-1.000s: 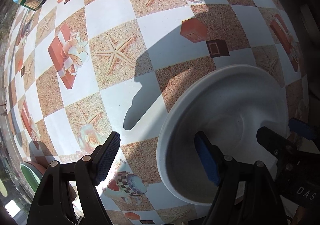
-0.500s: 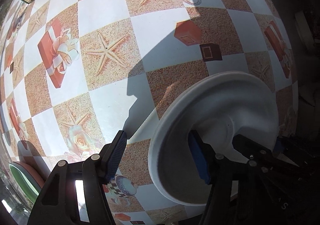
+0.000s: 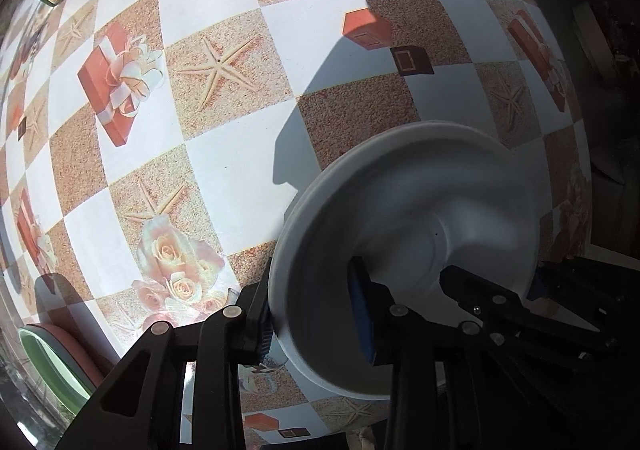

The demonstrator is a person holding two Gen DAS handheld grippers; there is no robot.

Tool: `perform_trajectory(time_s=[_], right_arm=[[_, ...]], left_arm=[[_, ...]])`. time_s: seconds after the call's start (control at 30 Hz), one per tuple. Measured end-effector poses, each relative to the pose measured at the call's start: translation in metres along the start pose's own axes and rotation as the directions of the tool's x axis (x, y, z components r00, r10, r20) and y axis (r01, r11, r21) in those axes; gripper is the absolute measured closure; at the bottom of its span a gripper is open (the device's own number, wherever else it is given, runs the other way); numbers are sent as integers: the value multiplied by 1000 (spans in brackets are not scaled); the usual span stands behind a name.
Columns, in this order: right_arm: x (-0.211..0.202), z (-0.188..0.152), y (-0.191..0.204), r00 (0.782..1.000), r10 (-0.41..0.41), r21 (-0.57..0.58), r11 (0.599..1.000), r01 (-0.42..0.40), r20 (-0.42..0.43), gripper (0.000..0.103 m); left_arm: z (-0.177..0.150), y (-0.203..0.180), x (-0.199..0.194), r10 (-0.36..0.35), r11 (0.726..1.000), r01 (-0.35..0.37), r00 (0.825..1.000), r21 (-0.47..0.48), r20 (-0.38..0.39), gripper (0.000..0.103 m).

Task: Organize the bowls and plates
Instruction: 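Lift the bowl stack and carry it to the green plate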

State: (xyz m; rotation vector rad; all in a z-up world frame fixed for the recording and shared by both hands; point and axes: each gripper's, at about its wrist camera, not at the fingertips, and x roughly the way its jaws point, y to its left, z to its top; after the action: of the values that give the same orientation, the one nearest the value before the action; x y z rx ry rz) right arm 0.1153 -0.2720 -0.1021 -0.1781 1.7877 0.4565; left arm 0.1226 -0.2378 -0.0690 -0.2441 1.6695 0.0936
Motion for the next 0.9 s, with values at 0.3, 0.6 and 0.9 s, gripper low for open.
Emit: perform_trajectory(time_s=[0.3,0.6,0.9], right_arm=[[29,-5,29,999,16,-38,999,-17,-36,76],[49,-7,82,999,-5,-71,997,2,-48,77],[78,-26,146,994,-30,-144,990,15,-103,79]], left_arm=[[-21,27,5,15,1000,-15,1000,-17,5,66],[-43,71,11,-21,997,21,1000,-80,-4,66],[-100,135,18,-31,994,28,999,-102,-24,66]])
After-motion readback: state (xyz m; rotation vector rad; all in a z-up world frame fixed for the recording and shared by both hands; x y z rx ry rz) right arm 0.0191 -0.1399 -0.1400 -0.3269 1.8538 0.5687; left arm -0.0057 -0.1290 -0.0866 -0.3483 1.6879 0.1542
